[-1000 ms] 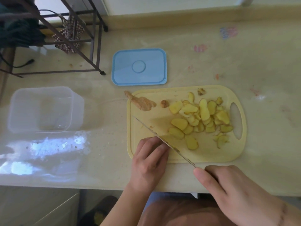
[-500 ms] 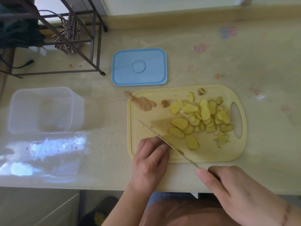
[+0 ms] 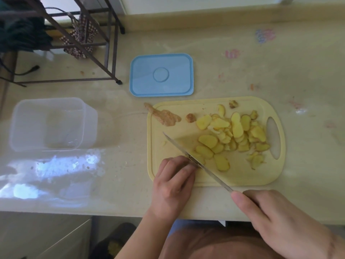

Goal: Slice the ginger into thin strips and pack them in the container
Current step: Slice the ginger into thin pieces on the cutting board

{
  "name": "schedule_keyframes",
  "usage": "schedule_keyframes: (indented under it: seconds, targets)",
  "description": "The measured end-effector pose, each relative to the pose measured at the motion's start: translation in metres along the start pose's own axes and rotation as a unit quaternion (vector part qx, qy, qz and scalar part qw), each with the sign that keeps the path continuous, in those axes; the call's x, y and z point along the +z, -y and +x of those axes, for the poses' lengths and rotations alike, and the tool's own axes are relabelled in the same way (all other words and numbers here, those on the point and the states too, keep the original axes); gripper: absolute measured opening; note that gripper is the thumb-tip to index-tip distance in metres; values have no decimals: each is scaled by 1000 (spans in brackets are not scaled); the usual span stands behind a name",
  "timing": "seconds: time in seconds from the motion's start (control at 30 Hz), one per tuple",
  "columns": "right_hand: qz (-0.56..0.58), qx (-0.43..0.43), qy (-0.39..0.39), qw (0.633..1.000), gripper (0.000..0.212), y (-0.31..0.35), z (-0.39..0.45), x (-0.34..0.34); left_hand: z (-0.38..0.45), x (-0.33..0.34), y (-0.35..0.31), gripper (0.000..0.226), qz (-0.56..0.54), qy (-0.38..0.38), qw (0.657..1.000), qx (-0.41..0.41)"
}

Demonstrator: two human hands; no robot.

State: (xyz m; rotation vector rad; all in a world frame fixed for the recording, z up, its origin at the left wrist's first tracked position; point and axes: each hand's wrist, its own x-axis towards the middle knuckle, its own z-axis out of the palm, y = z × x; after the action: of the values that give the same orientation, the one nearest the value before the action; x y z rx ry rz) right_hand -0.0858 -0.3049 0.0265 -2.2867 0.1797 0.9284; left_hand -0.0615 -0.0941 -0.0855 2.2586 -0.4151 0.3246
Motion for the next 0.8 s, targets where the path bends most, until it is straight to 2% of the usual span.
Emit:
schedule_keyframes:
  seconds: [0.27,0.47,0.6,0.67,0.8]
  targets:
    - [1,-12,-3,1000,76,13,-6,-6,-1,0,-1,16,0,-10,1000,-2]
    - [-8,-30,-27,999,72,12,-8,-7,-3,1,2,8,-7,-19,1000,11]
    - [6,-33,-24,999,52,14,-7,-7,-3,1,2,9,-10,-22,1000,13]
    - [12,-31,-14,999,54,16,-7,-8,-2,1,2,9,-13,-24,1000,14]
    - [-13,-6,11,1000,71,15,-4,-6,-3,2,2,8,-15,-25,1000,5]
